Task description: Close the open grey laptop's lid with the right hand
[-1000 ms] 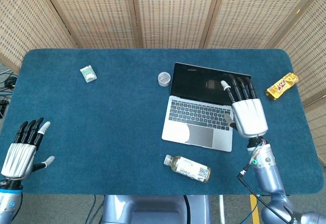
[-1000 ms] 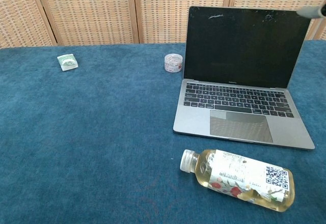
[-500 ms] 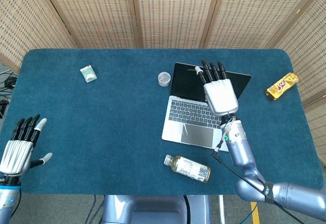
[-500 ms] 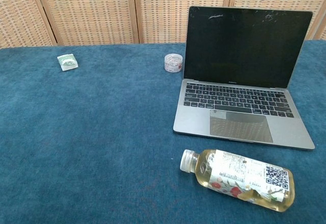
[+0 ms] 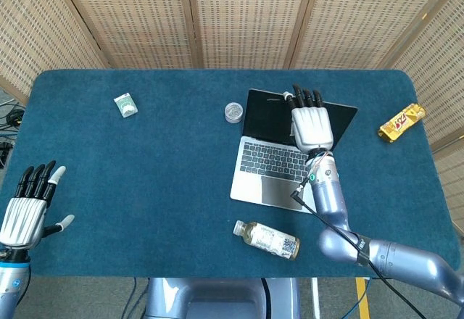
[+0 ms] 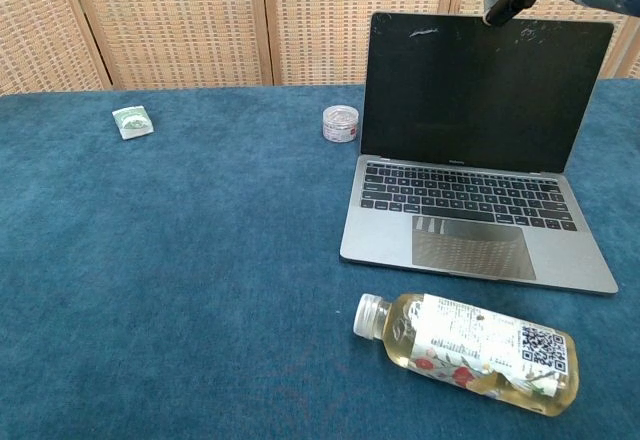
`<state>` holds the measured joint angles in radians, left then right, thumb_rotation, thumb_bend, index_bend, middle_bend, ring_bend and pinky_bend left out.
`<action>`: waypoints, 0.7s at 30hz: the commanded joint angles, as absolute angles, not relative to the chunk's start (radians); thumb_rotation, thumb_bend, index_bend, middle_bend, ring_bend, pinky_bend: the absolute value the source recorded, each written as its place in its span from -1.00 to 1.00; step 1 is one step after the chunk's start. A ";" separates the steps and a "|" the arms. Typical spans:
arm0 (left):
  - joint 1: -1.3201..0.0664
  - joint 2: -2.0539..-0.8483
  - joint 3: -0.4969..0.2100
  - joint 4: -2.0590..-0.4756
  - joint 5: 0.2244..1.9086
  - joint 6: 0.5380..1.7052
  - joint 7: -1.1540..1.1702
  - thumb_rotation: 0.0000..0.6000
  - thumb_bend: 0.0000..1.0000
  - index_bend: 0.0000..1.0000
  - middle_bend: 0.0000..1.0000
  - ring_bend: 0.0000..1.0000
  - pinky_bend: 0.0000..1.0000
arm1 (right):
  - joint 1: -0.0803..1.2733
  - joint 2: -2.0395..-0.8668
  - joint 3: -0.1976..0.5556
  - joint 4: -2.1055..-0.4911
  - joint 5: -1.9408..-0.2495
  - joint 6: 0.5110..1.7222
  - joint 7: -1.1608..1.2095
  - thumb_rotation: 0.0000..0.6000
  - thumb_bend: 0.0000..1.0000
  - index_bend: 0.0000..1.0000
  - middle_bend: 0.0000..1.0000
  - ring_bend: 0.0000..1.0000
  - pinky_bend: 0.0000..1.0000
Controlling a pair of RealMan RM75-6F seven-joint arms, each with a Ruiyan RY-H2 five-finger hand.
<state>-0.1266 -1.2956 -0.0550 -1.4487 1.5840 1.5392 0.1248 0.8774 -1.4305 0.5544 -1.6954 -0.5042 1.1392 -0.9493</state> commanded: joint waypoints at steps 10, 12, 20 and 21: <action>-0.133 -1.305 -0.059 -1.431 1.569 1.527 0.122 1.00 -1.00 -1.00 -1.00 -1.00 -1.00 | 0.985 -1.454 0.497 -1.552 -0.464 1.125 -0.996 1.00 1.00 -0.78 -0.97 -1.00 -0.99; -0.135 -1.307 -0.058 -1.428 1.567 1.523 0.124 1.00 -1.00 -1.00 -1.00 -1.00 -1.00 | 0.997 -1.461 0.493 -1.532 -0.456 1.115 -0.992 1.00 1.00 -0.78 -0.97 -1.00 -0.99; -0.140 -1.313 -0.065 -1.419 1.550 1.511 0.128 1.00 -1.00 -1.00 -1.00 -1.00 -1.00 | 1.031 -1.482 0.478 -1.448 -0.439 1.076 -0.971 1.00 1.00 -0.73 -0.92 -1.00 -0.99; -0.141 -1.313 -0.066 -1.418 1.548 1.511 0.129 1.00 -1.00 -1.00 -1.00 -1.00 -1.00 | 1.034 -1.484 0.476 -1.437 -0.437 1.071 -0.966 1.00 1.00 -0.72 -0.91 -1.00 -0.99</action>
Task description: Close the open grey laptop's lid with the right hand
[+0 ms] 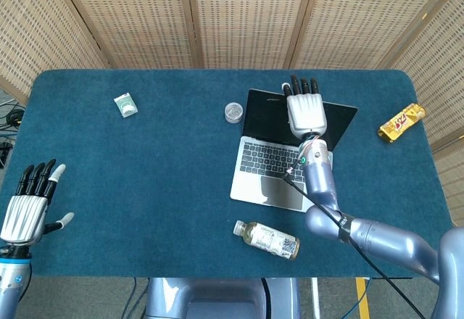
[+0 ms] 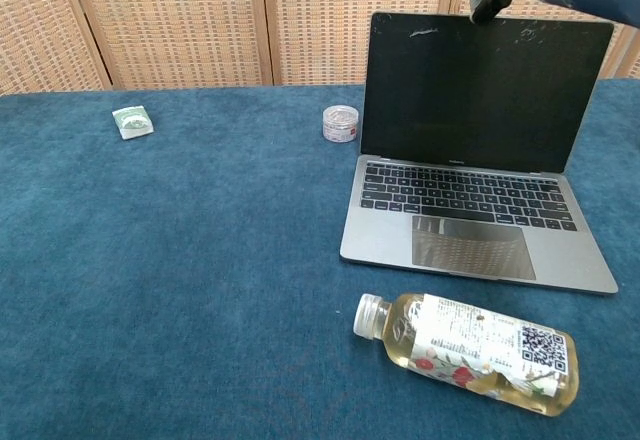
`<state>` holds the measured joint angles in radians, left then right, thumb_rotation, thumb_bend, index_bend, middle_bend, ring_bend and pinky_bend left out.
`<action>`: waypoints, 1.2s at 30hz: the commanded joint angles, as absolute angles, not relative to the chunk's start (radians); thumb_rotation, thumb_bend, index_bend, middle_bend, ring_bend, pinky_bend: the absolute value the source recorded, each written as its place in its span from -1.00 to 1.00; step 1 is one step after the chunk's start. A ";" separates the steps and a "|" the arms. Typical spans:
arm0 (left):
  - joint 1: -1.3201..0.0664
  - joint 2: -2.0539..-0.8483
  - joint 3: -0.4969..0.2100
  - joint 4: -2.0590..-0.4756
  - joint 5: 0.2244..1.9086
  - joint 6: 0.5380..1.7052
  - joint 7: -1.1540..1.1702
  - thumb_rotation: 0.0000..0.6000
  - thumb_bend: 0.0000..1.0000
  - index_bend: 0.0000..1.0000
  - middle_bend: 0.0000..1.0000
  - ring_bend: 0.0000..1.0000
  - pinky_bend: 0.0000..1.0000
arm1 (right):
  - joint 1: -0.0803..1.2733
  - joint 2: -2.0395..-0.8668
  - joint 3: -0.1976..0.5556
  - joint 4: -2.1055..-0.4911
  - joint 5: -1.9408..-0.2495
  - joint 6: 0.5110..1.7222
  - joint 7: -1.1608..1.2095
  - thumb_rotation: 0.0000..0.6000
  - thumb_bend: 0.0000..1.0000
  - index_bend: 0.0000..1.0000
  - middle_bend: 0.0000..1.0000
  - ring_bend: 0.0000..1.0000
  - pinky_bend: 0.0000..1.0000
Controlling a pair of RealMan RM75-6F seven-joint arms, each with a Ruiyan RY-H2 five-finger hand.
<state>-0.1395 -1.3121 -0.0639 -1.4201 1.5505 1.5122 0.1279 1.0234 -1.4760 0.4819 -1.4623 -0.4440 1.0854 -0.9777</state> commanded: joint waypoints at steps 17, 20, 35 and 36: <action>-0.142 -1.317 -0.064 -1.419 1.552 1.522 0.136 1.00 -1.00 -1.00 -1.00 -1.00 -1.00 | 1.048 -1.496 0.430 -1.334 -0.413 1.028 -0.901 1.00 1.00 -0.58 -0.76 -1.00 -0.99; -0.143 -1.316 -0.062 -1.420 1.553 1.519 0.136 1.00 -1.00 -1.00 -1.00 -1.00 -1.00 | 1.049 -1.494 0.420 -1.330 -0.417 1.033 -0.896 1.00 1.00 -0.54 -0.69 -0.98 -0.97; -0.143 -1.313 -0.051 -1.428 1.575 1.533 0.135 1.00 -1.00 -1.00 -1.00 -1.00 -1.00 | 1.042 -1.483 0.393 -1.373 -0.429 1.080 -0.877 1.00 1.00 -0.35 -0.49 -0.81 -0.85; -0.143 -1.313 -0.050 -1.429 1.576 1.534 0.134 1.00 -1.00 -1.00 -1.00 -1.00 -1.00 | 1.042 -1.482 0.391 -1.372 -0.427 1.080 -0.876 1.00 1.00 -0.35 -0.49 -0.80 -0.84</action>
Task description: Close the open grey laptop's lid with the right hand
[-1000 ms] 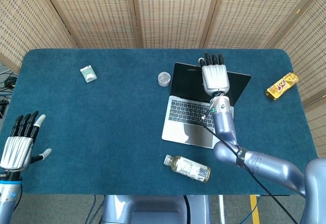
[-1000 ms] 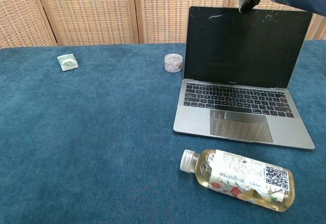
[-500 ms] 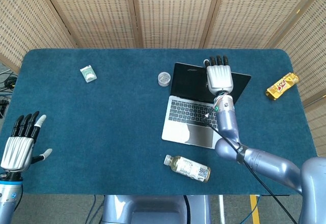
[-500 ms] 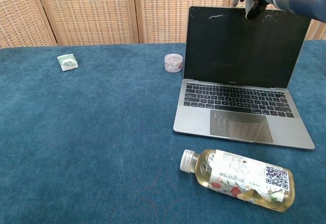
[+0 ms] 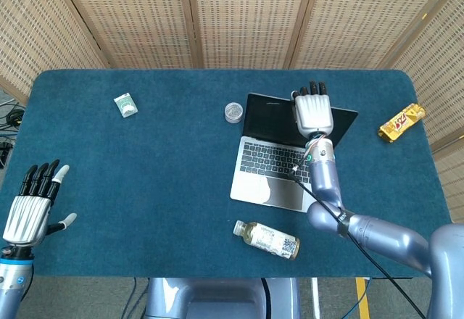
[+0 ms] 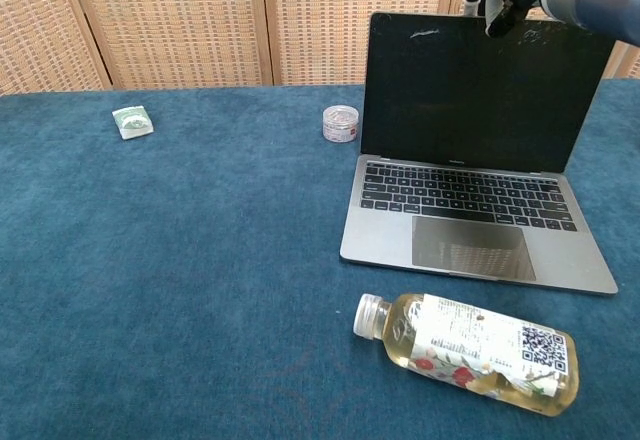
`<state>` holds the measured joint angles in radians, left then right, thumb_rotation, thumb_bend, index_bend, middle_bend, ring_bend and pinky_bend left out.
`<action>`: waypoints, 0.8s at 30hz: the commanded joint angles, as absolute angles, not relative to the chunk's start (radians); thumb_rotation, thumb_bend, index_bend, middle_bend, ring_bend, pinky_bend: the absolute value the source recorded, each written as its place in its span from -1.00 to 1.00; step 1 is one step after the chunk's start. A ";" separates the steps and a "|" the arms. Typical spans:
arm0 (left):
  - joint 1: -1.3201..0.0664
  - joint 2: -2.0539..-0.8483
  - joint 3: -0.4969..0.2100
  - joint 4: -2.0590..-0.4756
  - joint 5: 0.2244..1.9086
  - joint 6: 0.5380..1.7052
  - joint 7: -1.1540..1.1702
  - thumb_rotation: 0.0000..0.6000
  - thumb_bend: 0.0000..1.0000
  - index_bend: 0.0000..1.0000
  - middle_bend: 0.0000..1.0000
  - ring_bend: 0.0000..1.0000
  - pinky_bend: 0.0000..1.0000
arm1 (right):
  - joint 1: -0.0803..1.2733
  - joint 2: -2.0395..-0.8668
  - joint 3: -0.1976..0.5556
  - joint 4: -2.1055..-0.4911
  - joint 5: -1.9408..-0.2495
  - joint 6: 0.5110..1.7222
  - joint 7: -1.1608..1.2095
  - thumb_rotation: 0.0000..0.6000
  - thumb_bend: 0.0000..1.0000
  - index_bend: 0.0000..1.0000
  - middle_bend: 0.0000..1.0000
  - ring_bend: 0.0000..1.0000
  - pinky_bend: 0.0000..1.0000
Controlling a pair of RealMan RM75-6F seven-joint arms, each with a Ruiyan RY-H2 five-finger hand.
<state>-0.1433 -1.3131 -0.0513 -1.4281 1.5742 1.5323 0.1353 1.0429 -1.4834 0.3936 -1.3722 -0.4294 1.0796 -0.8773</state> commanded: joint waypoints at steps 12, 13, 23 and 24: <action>-0.145 -1.314 -0.045 -1.431 1.581 1.532 0.136 1.00 -1.00 -1.00 -1.00 -1.00 -1.00 | 1.039 -1.465 0.376 -1.407 -0.432 1.111 -0.883 1.00 1.00 -0.26 -0.37 -0.73 -0.77; -0.145 -1.314 -0.045 -1.431 1.581 1.532 0.136 1.00 -1.00 -1.00 -1.00 -1.00 -1.00 | 1.039 -1.462 0.376 -1.416 -0.432 1.118 -0.885 1.00 1.00 -0.25 -0.35 -0.72 -0.76; -0.144 -1.312 -0.041 -1.432 1.592 1.540 0.135 1.00 -1.00 -1.00 -1.00 -1.00 -1.00 | 1.038 -1.440 0.369 -1.510 -0.432 1.183 -0.914 1.00 1.00 -0.21 -0.29 -0.67 -0.69; -0.144 -1.312 -0.040 -1.433 1.593 1.542 0.134 1.00 -1.00 -1.00 -1.00 -1.00 -1.00 | 1.038 -1.439 0.368 -1.518 -0.431 1.189 -0.916 1.00 1.00 -0.21 -0.28 -0.67 -0.69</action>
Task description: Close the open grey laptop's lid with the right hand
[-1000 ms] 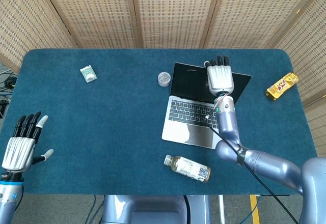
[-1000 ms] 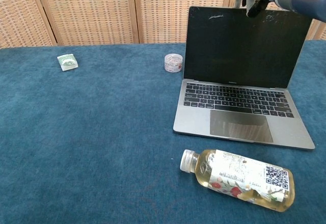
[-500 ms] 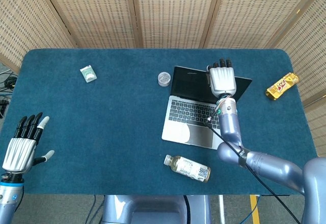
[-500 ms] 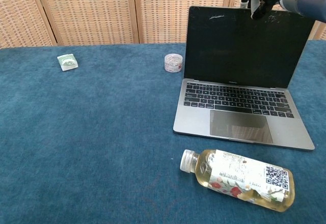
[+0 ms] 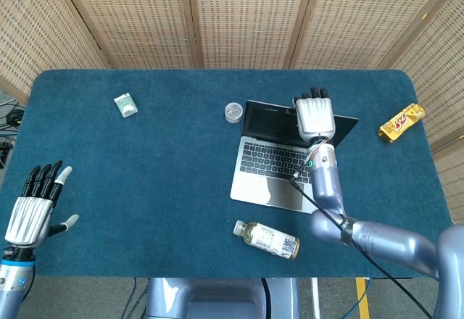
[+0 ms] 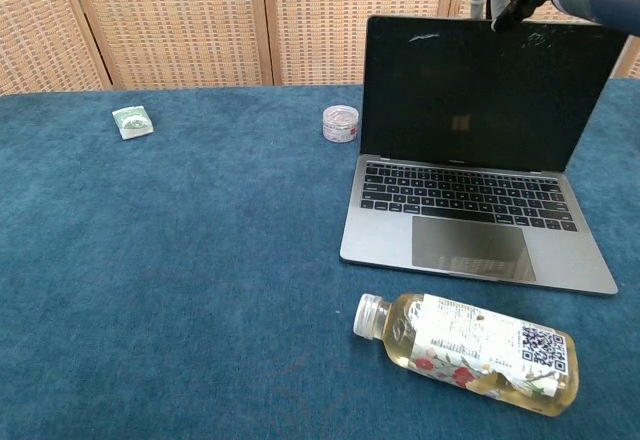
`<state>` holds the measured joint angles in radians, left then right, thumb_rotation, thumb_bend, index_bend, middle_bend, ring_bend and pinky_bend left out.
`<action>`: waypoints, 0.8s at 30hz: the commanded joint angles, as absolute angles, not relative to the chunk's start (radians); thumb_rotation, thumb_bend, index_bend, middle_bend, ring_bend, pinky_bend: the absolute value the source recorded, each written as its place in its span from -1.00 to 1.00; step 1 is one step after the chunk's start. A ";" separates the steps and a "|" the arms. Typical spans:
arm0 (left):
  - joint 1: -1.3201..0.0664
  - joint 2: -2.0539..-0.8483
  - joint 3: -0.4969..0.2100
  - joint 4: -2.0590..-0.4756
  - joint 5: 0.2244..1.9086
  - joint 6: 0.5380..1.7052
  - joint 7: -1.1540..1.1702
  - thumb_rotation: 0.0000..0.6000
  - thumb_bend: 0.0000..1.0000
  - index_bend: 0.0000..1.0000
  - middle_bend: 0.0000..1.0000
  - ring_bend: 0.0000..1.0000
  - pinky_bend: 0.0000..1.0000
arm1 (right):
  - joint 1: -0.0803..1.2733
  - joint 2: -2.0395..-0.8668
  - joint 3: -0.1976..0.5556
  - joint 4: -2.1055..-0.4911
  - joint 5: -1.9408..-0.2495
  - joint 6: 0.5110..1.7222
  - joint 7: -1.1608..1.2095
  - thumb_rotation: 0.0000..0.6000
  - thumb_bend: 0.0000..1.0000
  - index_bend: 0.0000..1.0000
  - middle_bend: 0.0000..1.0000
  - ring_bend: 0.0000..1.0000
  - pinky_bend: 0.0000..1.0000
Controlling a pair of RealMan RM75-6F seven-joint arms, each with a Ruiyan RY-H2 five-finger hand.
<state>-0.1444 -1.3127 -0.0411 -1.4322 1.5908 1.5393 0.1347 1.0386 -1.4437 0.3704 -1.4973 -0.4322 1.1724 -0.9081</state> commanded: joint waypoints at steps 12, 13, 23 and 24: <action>-0.141 -1.309 -0.029 -1.440 1.619 1.558 0.133 1.00 -1.00 -1.00 -1.00 -1.00 -1.00 | 1.031 -1.410 0.362 -1.661 -0.410 1.279 -0.962 1.00 1.00 -0.20 -0.26 -0.66 -0.66; -0.140 -1.308 -0.028 -1.441 1.624 1.562 0.132 1.00 -1.00 -1.00 -1.00 -1.00 -1.00 | 1.028 -1.407 0.360 -1.678 -0.406 1.288 -0.966 1.00 1.00 -0.20 -0.26 -0.66 -0.66; -0.141 -1.313 -0.015 -1.442 1.647 1.565 0.144 1.00 -1.00 -1.00 -1.00 -1.00 -1.00 | 1.006 -1.390 0.331 -1.787 -0.409 1.359 -0.990 1.00 1.00 -0.20 -0.27 -0.66 -0.66; -0.141 -1.314 -0.013 -1.442 1.653 1.568 0.147 1.00 -1.00 -1.00 -1.00 -1.00 -1.00 | 1.001 -1.388 0.327 -1.792 -0.408 1.362 -0.988 1.00 1.00 -0.20 -0.27 -0.66 -0.66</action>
<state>-0.1411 -1.3134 -0.0155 -1.4414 1.6484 1.5655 0.1446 1.0063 -1.3908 0.3315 -1.7866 -0.4101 1.3577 -0.9888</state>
